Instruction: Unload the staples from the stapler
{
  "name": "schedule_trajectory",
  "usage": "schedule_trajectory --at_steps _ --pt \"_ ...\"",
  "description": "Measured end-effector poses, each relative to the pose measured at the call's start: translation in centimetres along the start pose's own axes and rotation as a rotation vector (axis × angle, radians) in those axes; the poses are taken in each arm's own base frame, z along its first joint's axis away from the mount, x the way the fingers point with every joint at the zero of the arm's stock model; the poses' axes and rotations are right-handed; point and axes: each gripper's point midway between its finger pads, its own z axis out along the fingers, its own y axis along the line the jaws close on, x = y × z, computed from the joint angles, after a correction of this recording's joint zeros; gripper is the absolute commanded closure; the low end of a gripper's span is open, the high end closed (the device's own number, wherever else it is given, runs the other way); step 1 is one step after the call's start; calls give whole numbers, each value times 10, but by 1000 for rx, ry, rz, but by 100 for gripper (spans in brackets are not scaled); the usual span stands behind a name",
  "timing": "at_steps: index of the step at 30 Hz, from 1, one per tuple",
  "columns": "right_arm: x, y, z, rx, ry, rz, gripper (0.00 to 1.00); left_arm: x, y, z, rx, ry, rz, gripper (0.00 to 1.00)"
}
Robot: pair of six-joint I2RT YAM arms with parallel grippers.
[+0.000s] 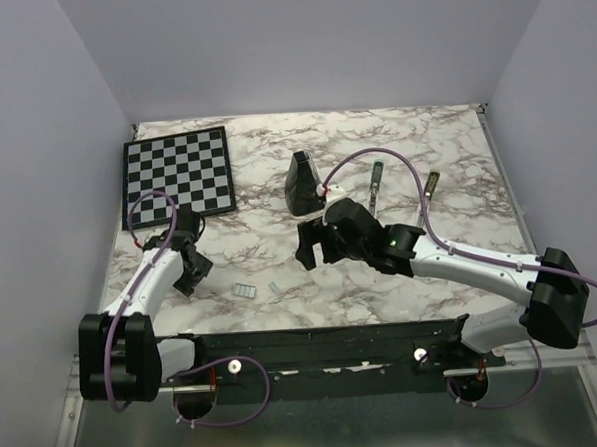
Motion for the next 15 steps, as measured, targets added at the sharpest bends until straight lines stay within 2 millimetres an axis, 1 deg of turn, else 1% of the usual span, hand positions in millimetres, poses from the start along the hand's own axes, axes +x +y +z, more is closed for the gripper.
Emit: schedule_trajectory --at_steps 1,3,4,6,7,10,15 --pt "2 3 1 -2 12 -7 0 2 5 4 -29 20 -3 56" --pt "5 8 3 -5 27 -17 0 8 13 12 -83 54 4 62" --pt "5 9 3 -6 30 -19 0 11 16 14 -103 67 10 70" --pt "5 12 2 -12 31 -23 0 16 22 19 -149 101 20 77" --pt "5 14 2 -17 30 -23 0 18 23 20 -163 115 25 84" --pt "7 17 1 -22 33 -22 0 21 22 20 -172 136 27 93" --pt "16 31 7 -41 60 -42 0 23 20 17 -158 145 11 100"
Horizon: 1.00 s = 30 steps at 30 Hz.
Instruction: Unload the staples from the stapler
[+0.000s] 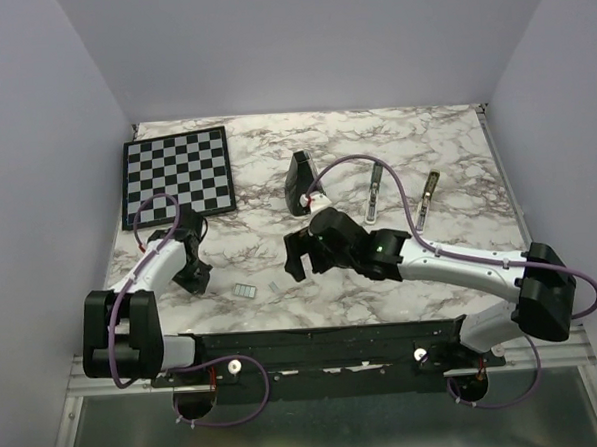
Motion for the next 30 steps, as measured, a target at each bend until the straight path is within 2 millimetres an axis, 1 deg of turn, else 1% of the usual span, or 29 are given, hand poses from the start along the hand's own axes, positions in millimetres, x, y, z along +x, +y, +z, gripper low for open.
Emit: schedule_trajectory --at_steps 3,8,12,17,20,21,23,24,27,30 --pt "4 5 1 -1 5 -9 0 0 -1 -2 15 -1 -14 100" --pt "5 2 7 38 2 4 0 4 -1 3 -19 31 -3 100" --pt "12 3 22 69 30 3 0 6 -2 3 -39 59 12 100" --pt "28 21 45 60 86 -31 4 6 -3 3 -46 76 28 100" --pt "36 33 53 44 103 -49 12 8 -3 3 -39 85 33 100" --pt "38 35 56 41 108 -53 19 9 -4 3 -35 89 33 100" --pt "42 41 62 32 118 -60 27 13 -6 1 -13 113 32 100" --pt "44 42 64 29 124 -61 34 16 -8 1 0 124 30 100" --pt "50 44 70 28 136 -63 40 23 -11 -2 38 153 25 100" --pt "55 43 76 33 144 -64 43 31 -13 -4 73 183 19 100"
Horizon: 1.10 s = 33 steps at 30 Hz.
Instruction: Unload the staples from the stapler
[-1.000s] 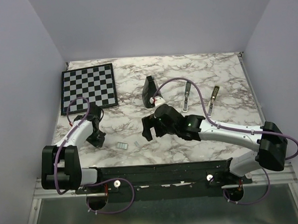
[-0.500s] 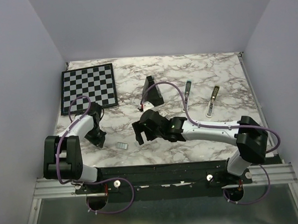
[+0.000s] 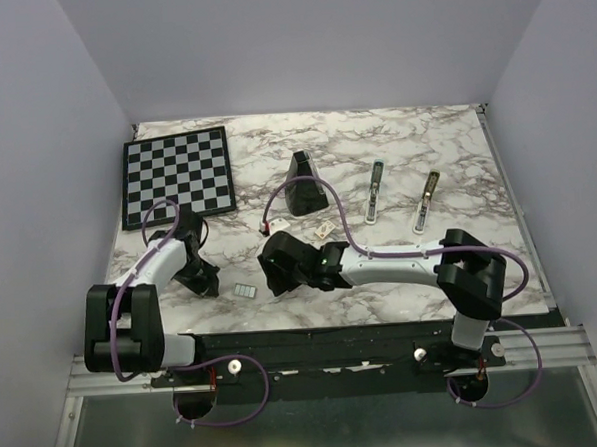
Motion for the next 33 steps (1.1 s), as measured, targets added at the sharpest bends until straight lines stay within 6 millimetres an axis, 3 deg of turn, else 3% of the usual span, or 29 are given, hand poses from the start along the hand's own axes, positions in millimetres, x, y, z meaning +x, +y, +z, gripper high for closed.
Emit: schedule_trajectory --at_steps 10,20,33 --pt "14 -3 18 18 30 -8 47 19 -7 -1 86 60 0 100" --pt "11 -6 19 34 8 1 49 30 -9 -3 140 64 -7 100" --pt "12 -13 18 59 -7 4 50 59 -20 -5 186 108 33 100"
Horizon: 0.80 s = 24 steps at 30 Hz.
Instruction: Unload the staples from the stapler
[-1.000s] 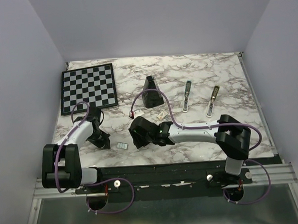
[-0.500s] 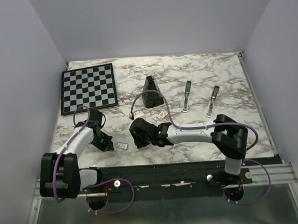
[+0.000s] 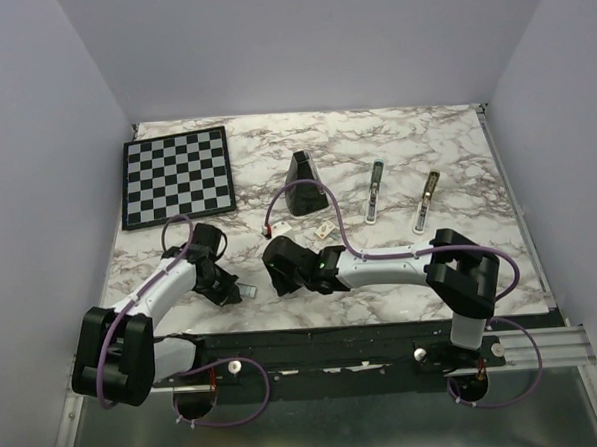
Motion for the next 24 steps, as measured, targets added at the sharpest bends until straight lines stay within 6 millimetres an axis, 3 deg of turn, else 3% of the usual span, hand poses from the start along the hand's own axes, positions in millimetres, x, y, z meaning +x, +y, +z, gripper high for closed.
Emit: schedule_trajectory --at_steps 5,9,11,13,18,21,24 --pt "0 -1 0 5 -5 4 51 16 -1 0 5 11 31 100" --pt "-1 -1 -1 4 -10 10 55 13 2 -4 -20 -20 25 100" --pt "-2 0 -1 -6 -18 16 59 4 0 -13 -27 -66 25 100" --pt "-2 4 0 -24 -21 22 70 -8 -9 -26 -18 -123 25 100" --pt "5 24 -1 -109 -26 7 87 -52 -31 -57 19 -269 13 100" --pt "5 47 -5 -198 -35 -6 92 -78 -31 -60 8 -313 18 100" --pt "4 66 -7 -271 -42 -10 94 -92 -30 -55 -3 -323 81 100"
